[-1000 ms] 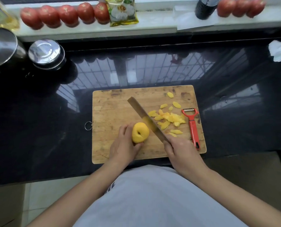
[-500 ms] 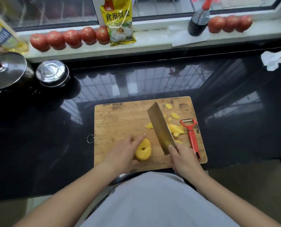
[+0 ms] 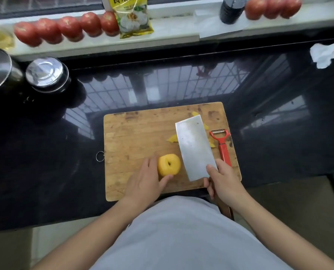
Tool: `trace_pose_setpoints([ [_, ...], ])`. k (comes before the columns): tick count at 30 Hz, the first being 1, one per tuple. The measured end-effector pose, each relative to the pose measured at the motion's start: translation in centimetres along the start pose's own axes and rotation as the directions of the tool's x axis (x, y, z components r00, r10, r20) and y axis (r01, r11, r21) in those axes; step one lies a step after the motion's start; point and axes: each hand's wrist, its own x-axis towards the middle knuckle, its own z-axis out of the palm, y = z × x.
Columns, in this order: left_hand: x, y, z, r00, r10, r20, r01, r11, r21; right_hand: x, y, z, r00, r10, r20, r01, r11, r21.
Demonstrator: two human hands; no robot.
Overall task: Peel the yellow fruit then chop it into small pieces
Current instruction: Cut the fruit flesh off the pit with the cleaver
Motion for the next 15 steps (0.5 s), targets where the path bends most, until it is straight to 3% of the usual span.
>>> trace_pose_setpoints([
  [5, 0.8, -1.0, 0.4, 0.997, 0.081, -0.016, -0.082, 0.965, -0.25, 0.6, 0.3, 0.1, 0.998, -0.039, 0.048, 0.043, 0.995, -0.093],
  [15, 0.6, -1.1, 0.9, 0.998, 0.026, -0.051, -0.042, 0.942, -0.333, 1.4, 0.0, 0.8, 0.994, -0.057, 0.089, 0.075, 0.975, -0.212],
])
